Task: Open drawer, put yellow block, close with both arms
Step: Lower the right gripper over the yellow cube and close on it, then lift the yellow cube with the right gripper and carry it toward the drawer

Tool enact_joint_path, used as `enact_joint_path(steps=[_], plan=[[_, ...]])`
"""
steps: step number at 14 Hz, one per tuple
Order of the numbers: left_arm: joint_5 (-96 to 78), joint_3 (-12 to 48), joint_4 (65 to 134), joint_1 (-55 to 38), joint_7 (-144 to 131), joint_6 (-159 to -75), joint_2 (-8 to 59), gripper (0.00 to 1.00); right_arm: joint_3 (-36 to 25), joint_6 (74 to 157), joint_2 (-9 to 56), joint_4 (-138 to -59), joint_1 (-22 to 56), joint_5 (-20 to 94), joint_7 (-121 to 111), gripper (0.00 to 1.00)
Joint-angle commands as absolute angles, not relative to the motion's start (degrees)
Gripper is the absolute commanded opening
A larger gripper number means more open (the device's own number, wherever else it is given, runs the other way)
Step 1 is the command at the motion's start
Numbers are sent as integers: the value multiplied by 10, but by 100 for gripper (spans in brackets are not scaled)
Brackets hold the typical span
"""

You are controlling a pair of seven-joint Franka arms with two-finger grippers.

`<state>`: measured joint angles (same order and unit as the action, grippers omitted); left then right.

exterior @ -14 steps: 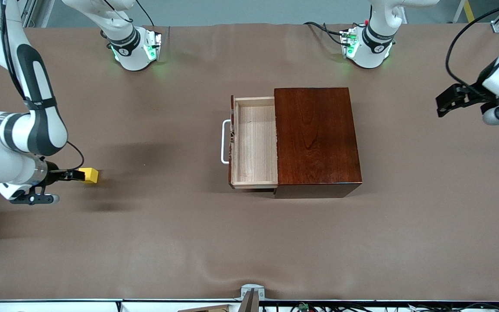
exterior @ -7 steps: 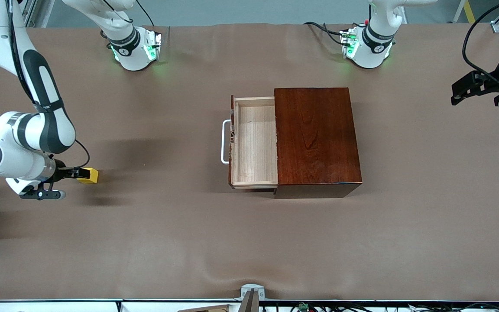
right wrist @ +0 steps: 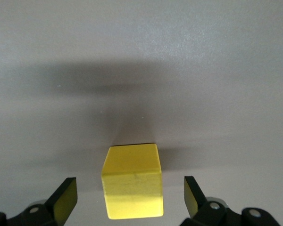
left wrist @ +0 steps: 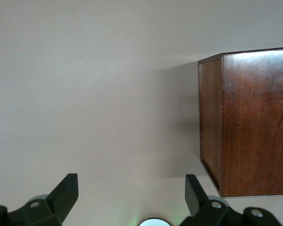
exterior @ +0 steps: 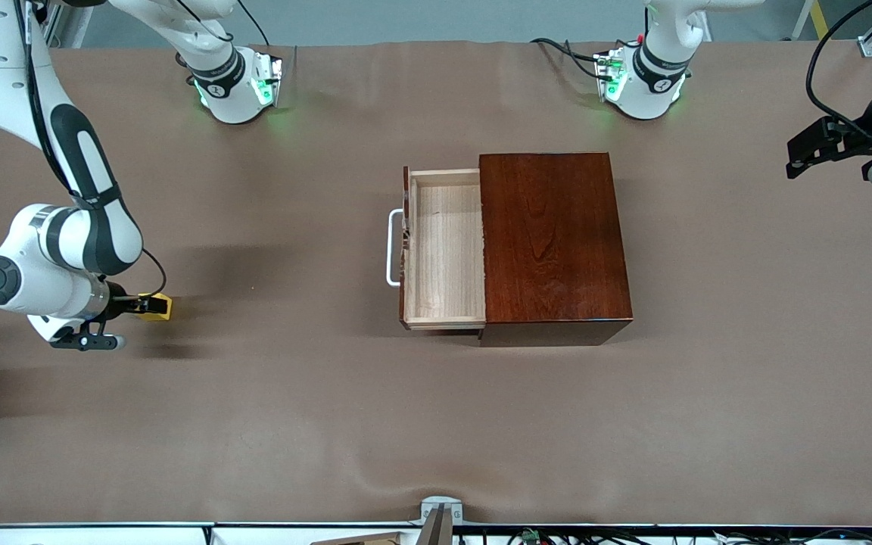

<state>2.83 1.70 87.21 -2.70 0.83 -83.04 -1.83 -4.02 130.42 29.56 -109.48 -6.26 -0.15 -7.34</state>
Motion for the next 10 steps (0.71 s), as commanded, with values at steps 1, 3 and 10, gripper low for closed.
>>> enact_joint_path(steps=[1,3,10], plan=[[20,20,879,-20,21,-834,-27,100,-32,1310,303,-1099,-75,7,-75,100],[19,20,879,-19,20,-833,-26,100,-31,1312,305,-1102,-79,7,-77,80],[19,21,879,-22,11,-830,-29,100,-31,1307,301,-1105,-76,8,-76,0]])
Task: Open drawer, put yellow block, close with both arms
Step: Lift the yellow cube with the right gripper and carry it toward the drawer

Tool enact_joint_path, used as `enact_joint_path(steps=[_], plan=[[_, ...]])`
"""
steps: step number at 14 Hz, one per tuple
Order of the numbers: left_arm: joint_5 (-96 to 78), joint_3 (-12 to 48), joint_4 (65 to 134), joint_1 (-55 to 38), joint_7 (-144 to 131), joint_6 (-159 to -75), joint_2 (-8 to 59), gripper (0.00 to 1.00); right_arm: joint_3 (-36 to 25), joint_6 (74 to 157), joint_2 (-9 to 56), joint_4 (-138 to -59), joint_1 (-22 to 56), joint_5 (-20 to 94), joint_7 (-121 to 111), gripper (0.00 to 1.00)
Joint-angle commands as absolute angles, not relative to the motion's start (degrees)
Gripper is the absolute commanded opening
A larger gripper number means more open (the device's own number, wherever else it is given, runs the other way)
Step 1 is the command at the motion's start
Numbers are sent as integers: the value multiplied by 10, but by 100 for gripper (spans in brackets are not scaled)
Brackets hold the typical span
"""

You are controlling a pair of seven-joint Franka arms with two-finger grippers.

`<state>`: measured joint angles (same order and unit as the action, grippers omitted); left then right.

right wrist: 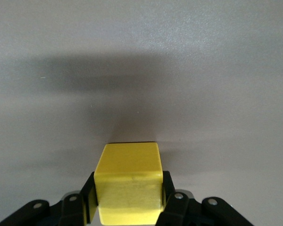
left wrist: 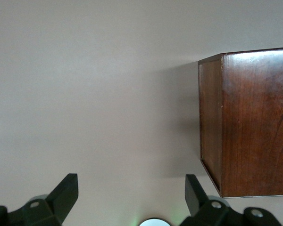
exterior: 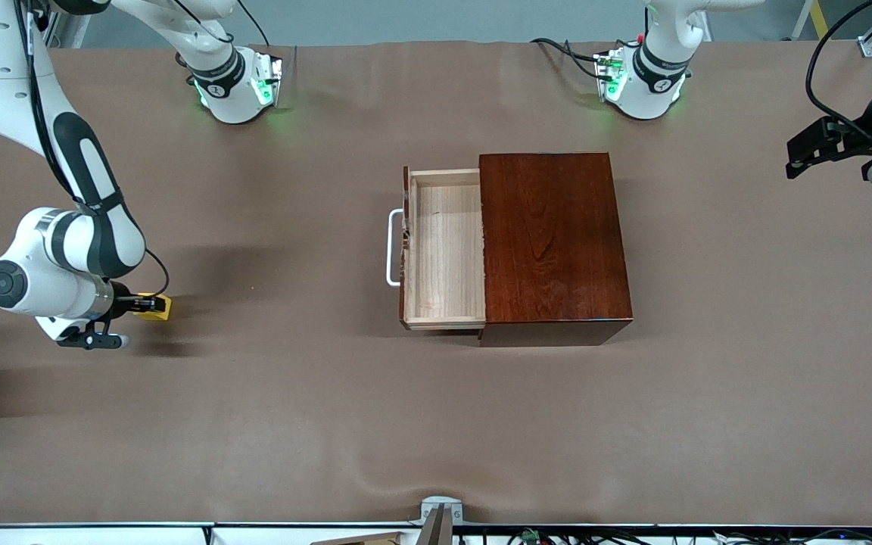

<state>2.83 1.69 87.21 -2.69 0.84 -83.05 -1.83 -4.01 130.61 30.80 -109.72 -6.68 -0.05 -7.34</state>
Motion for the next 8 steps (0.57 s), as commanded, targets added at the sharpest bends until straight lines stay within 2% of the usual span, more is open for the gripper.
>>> enact_joint_path(steps=[1,8], plan=[[19,21,879,-23,11,-831,-28,100,-31,1306,299,-1105,-74,8,-76,0],[19,21,879,-25,12,-834,-25,100,-29,1252,272,-1084,-61,8,-69,0]])
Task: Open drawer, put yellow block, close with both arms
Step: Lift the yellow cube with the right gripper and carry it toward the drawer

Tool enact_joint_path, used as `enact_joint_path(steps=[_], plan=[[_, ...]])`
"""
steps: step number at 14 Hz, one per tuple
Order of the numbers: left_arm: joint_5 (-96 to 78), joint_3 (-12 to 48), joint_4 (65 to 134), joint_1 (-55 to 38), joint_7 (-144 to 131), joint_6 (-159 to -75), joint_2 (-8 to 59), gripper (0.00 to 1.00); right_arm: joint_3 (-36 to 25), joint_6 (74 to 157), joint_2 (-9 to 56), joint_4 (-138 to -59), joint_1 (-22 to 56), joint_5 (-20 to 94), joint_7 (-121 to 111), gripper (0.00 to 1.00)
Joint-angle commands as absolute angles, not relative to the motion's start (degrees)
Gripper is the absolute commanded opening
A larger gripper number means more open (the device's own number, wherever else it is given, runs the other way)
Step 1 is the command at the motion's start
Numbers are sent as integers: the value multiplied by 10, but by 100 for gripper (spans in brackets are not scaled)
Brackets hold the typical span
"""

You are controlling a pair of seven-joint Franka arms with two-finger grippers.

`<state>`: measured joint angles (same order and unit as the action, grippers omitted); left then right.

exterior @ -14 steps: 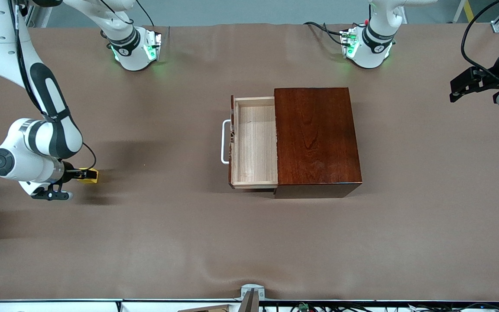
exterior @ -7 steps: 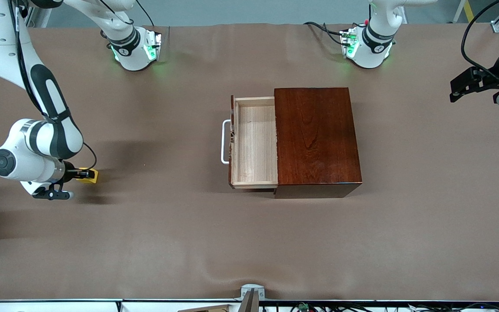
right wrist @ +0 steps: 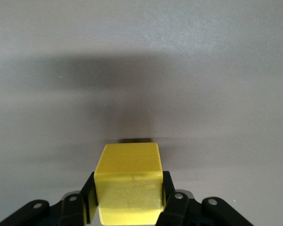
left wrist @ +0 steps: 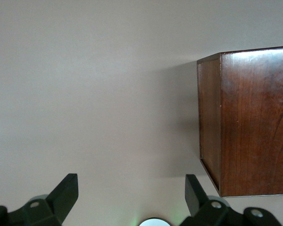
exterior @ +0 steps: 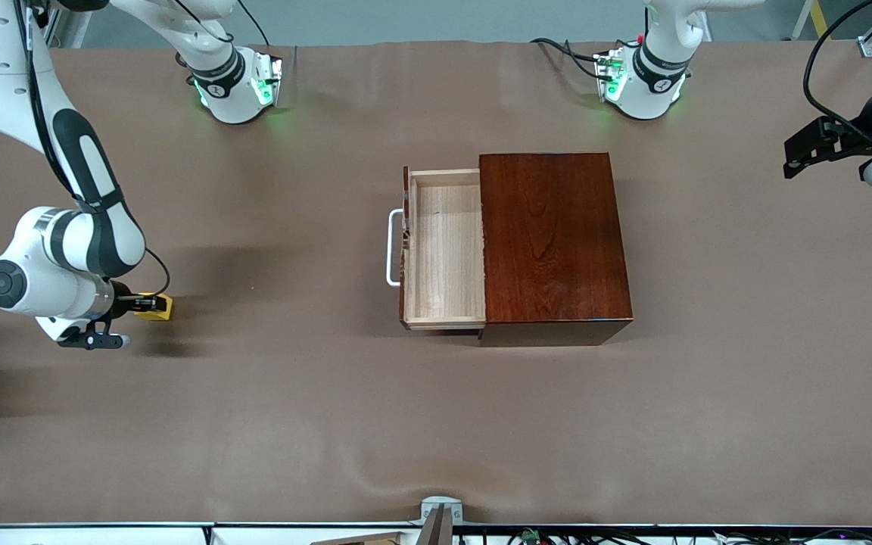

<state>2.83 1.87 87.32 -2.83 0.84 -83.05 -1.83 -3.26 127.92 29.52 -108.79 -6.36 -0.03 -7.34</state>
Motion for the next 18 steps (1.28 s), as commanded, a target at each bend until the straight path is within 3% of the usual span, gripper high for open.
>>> enact_joint_path(steps=[1,13,18], plan=[[19,21,879,-25,14,-834,-25,100,-29,1242,267,-1079,-59,8,-69,0],[23,21,878,-25,14,-838,-17,100,-26,1067,192,-967,-47,40,-47,0],[23,21,876,-25,15,-838,-18,100,-24,973,172,-883,-26,61,-46,0]])
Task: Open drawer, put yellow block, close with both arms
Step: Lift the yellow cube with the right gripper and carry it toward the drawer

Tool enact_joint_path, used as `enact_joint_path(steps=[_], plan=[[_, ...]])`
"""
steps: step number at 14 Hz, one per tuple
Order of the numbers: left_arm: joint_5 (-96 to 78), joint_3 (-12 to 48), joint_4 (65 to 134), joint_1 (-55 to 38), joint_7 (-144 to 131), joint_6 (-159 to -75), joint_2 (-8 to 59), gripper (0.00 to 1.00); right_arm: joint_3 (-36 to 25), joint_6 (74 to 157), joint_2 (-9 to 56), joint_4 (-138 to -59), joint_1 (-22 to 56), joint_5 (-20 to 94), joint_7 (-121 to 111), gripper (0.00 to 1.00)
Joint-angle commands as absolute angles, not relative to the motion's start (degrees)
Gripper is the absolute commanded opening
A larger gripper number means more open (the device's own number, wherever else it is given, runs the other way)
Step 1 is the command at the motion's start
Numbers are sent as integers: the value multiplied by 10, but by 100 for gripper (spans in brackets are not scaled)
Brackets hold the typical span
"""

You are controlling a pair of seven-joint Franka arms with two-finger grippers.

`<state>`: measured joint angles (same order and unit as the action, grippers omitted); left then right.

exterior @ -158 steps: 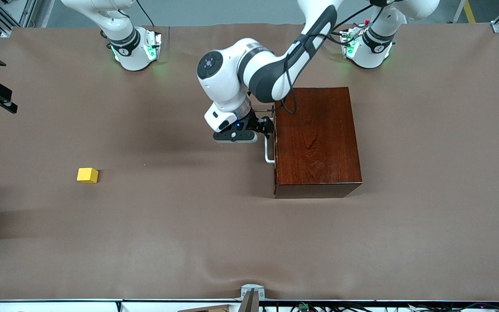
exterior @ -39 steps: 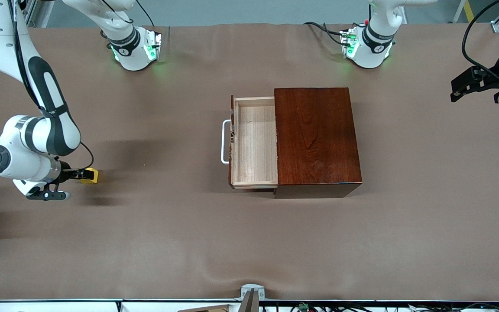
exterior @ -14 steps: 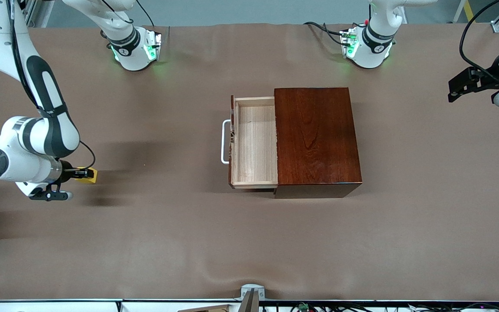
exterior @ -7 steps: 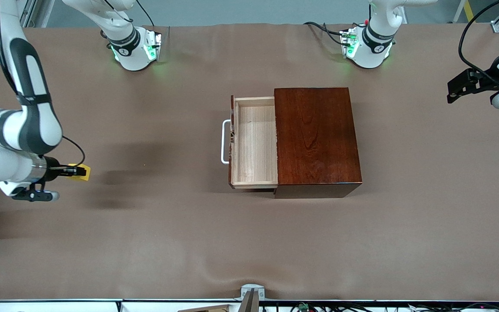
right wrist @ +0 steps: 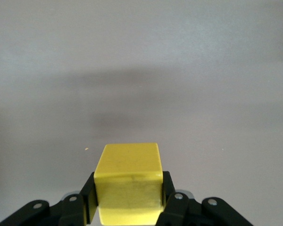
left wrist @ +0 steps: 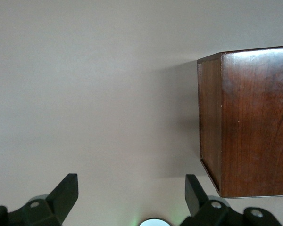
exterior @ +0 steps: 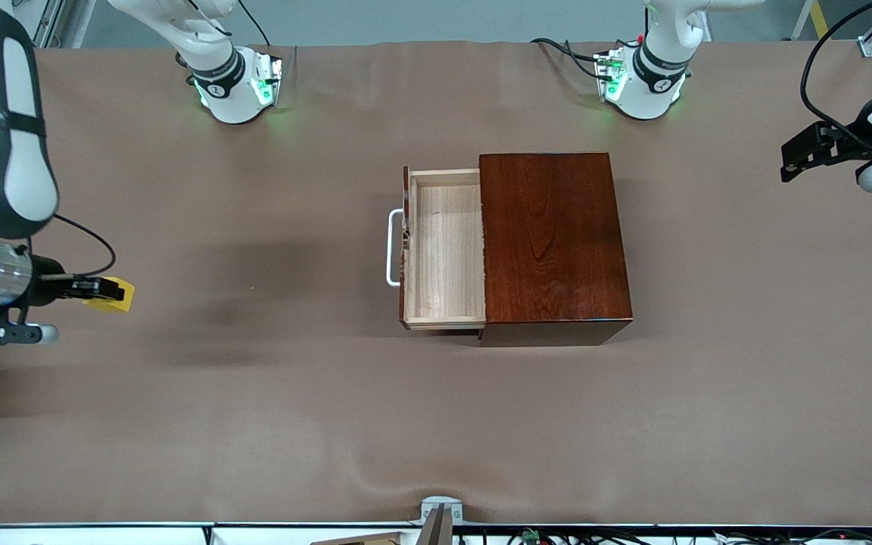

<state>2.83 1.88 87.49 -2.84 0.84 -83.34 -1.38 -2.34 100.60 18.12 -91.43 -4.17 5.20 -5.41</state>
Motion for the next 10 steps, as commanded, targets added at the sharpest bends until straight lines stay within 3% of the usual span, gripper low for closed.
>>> enact_joint_path(steps=[1,10], plan=[[22,21,876,-25,15,-838,-18,100,-24,965,169,-873,-24,61,-31,0],[20,21,871,-24,17,-838,-17,100,-9,942,146,-849,44,59,160,0]])
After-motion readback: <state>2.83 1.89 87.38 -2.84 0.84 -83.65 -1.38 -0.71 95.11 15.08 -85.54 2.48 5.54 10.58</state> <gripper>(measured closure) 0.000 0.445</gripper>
